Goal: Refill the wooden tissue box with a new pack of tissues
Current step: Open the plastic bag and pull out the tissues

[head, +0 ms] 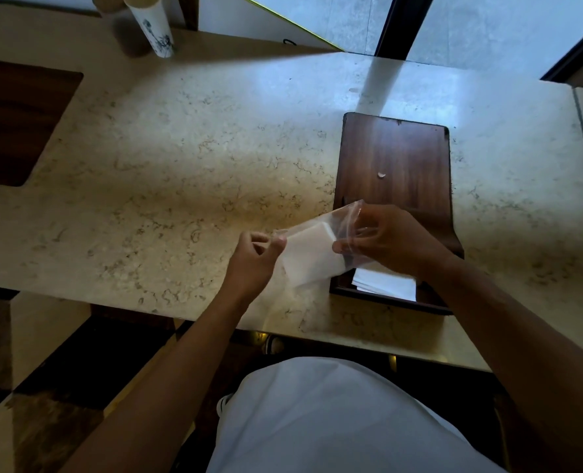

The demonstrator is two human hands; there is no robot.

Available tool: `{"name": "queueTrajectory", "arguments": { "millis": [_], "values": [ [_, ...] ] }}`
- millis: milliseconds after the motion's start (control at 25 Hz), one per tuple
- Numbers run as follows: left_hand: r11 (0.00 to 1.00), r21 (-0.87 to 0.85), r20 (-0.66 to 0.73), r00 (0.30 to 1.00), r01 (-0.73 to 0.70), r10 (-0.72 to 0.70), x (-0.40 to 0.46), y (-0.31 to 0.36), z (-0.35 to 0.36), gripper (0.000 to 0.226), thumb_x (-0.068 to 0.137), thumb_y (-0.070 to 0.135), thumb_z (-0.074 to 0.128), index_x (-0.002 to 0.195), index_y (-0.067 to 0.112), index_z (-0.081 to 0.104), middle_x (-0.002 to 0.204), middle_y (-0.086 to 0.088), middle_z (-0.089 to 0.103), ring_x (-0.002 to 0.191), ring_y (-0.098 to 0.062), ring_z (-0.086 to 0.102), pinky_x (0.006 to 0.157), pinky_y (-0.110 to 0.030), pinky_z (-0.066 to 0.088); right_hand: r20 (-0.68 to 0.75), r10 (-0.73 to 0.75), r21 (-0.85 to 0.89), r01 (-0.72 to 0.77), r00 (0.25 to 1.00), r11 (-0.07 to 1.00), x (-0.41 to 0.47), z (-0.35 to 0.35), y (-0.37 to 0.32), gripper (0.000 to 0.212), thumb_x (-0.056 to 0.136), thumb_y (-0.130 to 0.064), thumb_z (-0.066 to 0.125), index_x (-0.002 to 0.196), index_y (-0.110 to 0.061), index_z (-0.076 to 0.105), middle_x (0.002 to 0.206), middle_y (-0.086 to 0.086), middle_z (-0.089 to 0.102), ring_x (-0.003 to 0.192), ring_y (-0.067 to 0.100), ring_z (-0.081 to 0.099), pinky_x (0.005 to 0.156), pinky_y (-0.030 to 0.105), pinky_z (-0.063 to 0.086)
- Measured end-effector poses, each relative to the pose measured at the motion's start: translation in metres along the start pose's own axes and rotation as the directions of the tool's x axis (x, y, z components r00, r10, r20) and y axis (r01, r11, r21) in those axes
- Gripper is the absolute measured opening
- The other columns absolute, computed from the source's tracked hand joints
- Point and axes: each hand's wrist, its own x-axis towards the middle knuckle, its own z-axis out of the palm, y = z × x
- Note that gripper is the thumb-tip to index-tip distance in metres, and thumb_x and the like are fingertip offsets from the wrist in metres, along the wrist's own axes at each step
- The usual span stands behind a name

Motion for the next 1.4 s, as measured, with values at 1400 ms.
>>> {"name": "queueTrajectory", "arguments": {
  "millis": [1400],
  "values": [
    [0.715, -0.614, 0.521, 0.852, 0.336, 0.047, -0.006, -0.005, 0.007, 0.050, 0.077, 0.008, 0.081, 0.124, -0.003, 0.064, 0.114, -0.021, 0.072, 0.102, -0.035, 0.071, 0.078, -0.045, 0.060, 0.113, 0.102, 0.356, -0.137, 0.988, 0.925, -0.012, 0.015, 0.031, 0.031, 0.076, -0.003, 0.081, 0.105, -0.011, 0.075, 0.106, 0.008, 0.078, 0.097, 0.022, 0.076, 0.083, 0.040, 0.062]
  ]
}}
